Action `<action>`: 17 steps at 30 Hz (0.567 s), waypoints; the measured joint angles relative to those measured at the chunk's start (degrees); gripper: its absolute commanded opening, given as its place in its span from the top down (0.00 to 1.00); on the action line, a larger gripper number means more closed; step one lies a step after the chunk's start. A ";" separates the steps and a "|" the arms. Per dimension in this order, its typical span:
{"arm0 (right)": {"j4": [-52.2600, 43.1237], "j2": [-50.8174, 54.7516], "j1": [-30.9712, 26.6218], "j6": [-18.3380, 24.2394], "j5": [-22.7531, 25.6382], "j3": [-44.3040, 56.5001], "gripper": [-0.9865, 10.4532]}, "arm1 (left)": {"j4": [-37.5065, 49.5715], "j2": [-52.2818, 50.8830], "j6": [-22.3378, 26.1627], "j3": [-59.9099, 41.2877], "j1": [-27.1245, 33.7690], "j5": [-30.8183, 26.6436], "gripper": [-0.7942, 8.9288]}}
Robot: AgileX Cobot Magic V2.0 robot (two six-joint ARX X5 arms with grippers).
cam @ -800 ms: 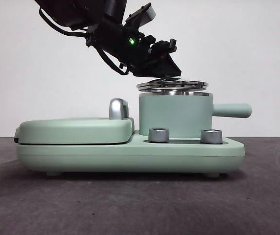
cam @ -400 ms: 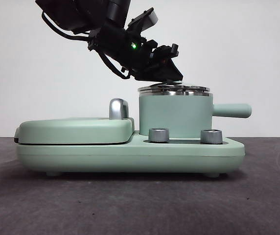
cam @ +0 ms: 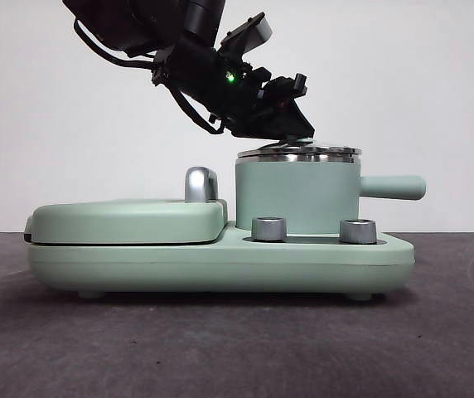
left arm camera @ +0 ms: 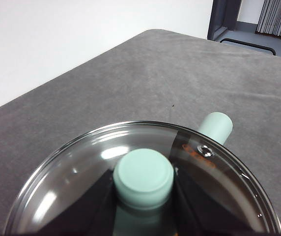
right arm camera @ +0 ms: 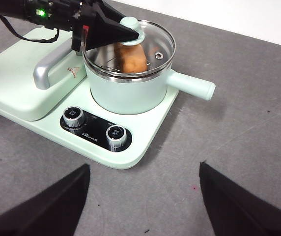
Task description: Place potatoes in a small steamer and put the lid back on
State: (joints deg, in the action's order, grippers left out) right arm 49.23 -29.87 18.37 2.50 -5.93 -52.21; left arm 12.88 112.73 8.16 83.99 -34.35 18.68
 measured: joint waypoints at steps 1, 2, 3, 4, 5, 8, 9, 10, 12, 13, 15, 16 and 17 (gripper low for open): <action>0.00 0.00 0.00 0.00 0.00 0.00 0.61 | -0.33 0.00 0.04 0.09 -0.02 0.00 0.91; 0.00 0.00 0.00 0.00 0.00 0.00 0.61 | -0.59 0.00 0.11 0.17 0.00 0.02 0.91; 0.00 0.00 0.00 0.00 0.00 0.00 0.61 | -0.79 0.00 0.17 0.22 -0.02 0.02 0.91; 0.00 0.00 0.00 0.00 0.00 0.00 0.61 | -0.98 0.00 0.26 0.28 -0.02 0.02 0.91; 0.00 0.00 0.00 0.00 0.00 0.00 0.61 | -1.11 0.00 0.42 0.31 -0.02 0.02 0.90; 0.00 0.00 0.00 0.00 0.00 0.00 0.61 | -1.20 0.00 1.14 0.35 -0.02 0.07 0.90; 0.00 0.00 0.00 0.00 0.00 0.00 0.61 | -1.22 0.00 1.36 0.37 -0.02 0.09 0.90; 0.00 0.00 0.00 0.00 0.00 0.00 0.61 | -1.25 0.00 1.49 0.37 -0.02 0.09 0.90; 0.00 0.00 0.00 0.00 0.00 0.00 0.61 | -1.29 0.00 1.53 0.37 -0.02 0.09 0.90; 0.00 0.00 0.00 0.00 0.00 0.00 0.61 | -1.29 0.00 1.53 0.37 -0.02 0.09 0.90; 0.00 0.00 0.00 0.00 0.00 0.00 0.61 | -1.33 0.00 1.57 0.37 -0.02 0.07 0.90; 0.00 0.00 0.00 0.00 0.00 0.00 0.61 | -1.36 0.00 1.60 0.37 -0.02 -0.07 0.90; 0.00 0.00 0.00 0.00 0.00 0.00 0.61 | -1.38 0.00 1.64 0.37 -0.02 -0.28 0.90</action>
State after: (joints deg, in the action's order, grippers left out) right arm 49.23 -29.87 18.37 2.50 -5.93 -52.21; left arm 11.51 112.73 9.80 84.36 -34.37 18.39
